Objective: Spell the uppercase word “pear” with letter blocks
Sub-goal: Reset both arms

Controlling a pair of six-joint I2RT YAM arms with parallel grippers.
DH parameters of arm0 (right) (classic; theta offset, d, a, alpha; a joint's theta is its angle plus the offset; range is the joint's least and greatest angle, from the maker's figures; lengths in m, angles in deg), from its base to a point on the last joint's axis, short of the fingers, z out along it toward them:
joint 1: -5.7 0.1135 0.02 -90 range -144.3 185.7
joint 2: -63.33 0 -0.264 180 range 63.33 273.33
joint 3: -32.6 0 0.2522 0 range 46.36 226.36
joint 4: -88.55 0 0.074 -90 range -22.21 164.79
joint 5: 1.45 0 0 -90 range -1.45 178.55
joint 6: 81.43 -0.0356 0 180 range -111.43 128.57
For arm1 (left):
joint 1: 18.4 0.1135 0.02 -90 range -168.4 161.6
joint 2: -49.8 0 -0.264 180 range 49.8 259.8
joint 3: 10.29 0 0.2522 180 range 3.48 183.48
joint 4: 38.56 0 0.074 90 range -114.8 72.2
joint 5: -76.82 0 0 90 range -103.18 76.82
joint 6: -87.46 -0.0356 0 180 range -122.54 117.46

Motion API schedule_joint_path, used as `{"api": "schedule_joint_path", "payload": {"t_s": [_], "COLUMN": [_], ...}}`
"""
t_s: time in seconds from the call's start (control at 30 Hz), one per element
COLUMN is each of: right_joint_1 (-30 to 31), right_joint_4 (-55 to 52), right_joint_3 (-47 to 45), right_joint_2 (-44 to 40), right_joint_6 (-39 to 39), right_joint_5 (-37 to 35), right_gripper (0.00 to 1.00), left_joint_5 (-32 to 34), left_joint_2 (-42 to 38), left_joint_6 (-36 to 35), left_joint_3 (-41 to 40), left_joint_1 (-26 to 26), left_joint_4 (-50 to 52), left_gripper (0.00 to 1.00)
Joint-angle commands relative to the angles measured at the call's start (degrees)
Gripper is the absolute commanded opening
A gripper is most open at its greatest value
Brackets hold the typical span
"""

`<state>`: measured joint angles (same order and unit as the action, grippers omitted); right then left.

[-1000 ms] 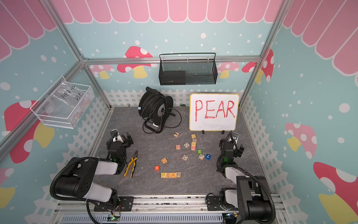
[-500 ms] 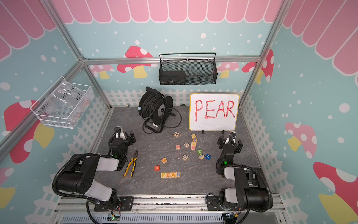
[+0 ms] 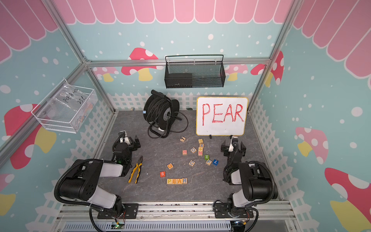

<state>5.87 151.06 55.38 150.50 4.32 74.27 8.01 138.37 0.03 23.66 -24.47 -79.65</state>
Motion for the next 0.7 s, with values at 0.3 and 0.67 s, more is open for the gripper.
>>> {"api": "schedule_joint_path", "payload": {"t_s": [0.3, 0.67], "right_joint_1": [0.43, 0.36], "right_joint_4": [1.81, 1.75], "right_joint_3": [1.6, 1.31], "right_joint_2": [0.71, 0.3], "right_joint_6": [2.05, 2.01], "right_joint_5": [1.09, 1.15], "right_gripper": [0.99, 0.99], "left_joint_5": [-0.3, -0.35], "left_joint_2": [0.02, 0.03], "left_joint_6": [-0.89, -0.9], "left_joint_3": [0.87, 0.91], "left_joint_1": [0.29, 0.28], "left_joint_4": [0.27, 0.36], "left_gripper": [1.0, 1.0]}}
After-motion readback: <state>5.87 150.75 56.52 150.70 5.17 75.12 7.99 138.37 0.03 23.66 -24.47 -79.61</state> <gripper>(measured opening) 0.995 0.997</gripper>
